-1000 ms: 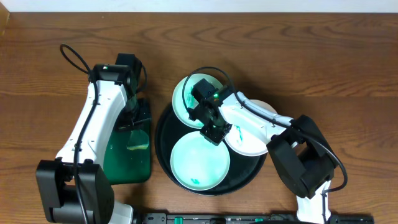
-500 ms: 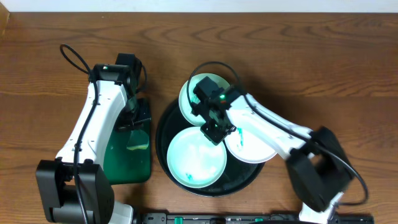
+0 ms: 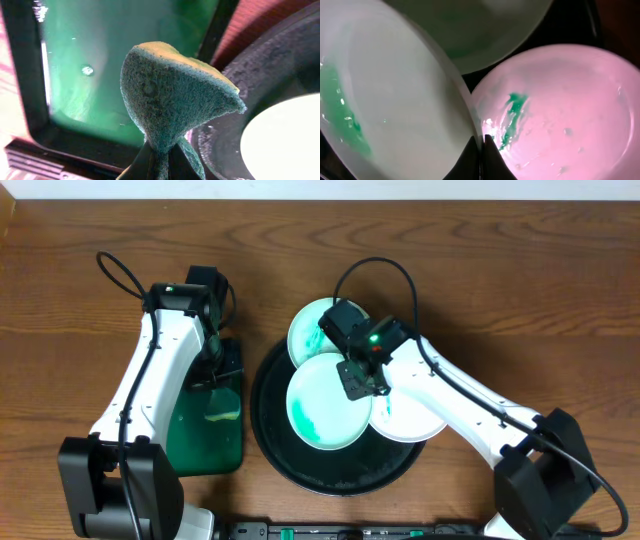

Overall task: Clean dirty plates on tray and stack at the side
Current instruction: 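Bring the sponge in the left gripper onto the tilted pale green plate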

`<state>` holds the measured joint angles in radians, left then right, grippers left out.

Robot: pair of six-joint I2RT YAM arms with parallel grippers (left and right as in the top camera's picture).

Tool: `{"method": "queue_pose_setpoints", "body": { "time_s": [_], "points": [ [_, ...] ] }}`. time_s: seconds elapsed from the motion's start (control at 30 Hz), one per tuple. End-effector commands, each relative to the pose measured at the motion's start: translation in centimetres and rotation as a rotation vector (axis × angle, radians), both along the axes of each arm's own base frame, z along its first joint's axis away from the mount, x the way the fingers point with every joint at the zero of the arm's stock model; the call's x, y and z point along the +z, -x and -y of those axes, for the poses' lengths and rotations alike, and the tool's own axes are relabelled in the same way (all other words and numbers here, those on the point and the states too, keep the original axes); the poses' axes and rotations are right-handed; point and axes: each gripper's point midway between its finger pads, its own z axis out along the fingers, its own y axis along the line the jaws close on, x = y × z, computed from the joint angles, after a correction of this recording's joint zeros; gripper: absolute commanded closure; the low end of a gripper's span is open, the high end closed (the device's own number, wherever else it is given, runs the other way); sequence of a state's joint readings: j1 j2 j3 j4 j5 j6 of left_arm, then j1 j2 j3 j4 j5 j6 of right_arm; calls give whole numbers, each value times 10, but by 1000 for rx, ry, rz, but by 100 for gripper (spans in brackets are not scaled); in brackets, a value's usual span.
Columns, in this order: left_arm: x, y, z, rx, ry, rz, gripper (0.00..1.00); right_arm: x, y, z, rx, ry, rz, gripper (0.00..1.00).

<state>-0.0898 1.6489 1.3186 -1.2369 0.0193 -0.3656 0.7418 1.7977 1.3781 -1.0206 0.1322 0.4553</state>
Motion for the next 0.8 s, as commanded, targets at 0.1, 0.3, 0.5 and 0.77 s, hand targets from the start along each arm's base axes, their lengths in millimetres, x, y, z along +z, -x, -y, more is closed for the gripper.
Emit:
{"method": "queue_pose_setpoints", "body": {
  "time_s": [0.1,0.3,0.5,0.77],
  "points": [
    [7,-6,22,-15,121,34,93,-17,26,-15,-171,-19,17,99],
    [-1,-15,54,-134,196,87,93,-21,35,-23,-161,-29,11,99],
    [-20,-20,80,-266,206,142,93,-23,31,-13,-196,-34,-22,99],
    [-53,-6,108,-383,224,197,92,-24,25,-6,-192,-71,-71,99]
  ]
}}
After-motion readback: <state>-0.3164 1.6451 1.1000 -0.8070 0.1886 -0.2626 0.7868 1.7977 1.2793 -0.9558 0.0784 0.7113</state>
